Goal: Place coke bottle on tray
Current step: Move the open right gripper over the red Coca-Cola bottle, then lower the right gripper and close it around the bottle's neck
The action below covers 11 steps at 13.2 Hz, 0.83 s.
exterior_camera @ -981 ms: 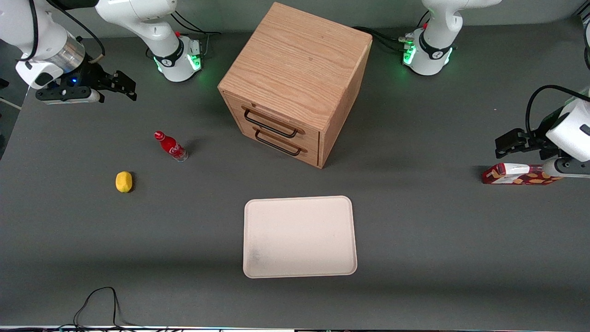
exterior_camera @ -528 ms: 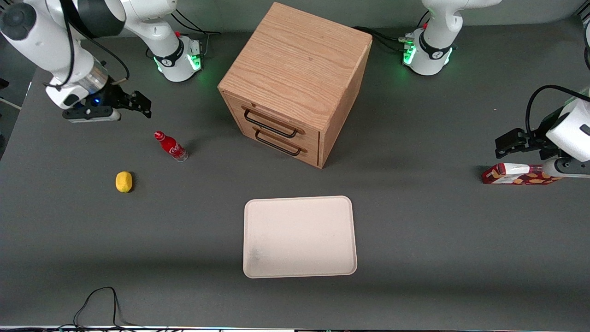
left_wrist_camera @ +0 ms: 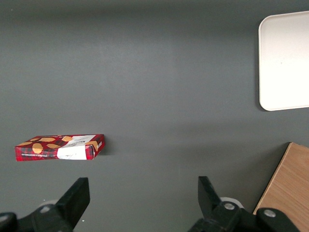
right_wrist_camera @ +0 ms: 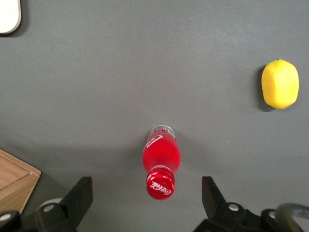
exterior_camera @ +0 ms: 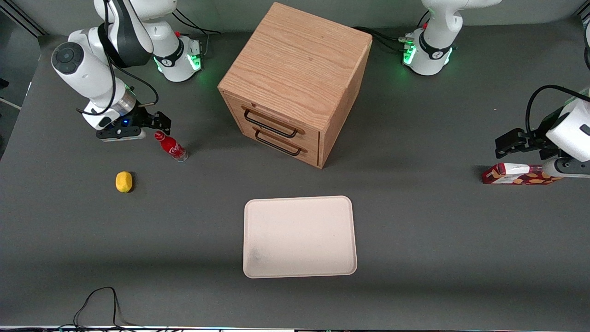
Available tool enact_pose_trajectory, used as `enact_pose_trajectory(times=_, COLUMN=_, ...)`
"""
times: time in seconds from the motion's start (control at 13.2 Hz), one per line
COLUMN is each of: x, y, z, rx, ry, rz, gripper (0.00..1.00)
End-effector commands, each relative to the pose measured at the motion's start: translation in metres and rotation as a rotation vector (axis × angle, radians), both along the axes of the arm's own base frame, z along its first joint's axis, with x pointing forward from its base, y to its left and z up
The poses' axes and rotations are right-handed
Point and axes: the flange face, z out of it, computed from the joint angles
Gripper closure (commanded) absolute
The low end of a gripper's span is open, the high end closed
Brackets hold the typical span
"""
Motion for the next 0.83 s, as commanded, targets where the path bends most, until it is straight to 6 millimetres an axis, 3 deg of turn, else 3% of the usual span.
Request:
enact_pose_trajectory(times=0.0, x=-0.003, y=0.001, z=-0.015, rx=0.004, ry=-0.017, rz=0.023, gripper=0.00)
enact_pose_trajectory(times=0.75, x=-0.006, y=0.000, z=-0.041, rx=-0.001, ry=-0.015, rz=0.039, gripper=0.02)
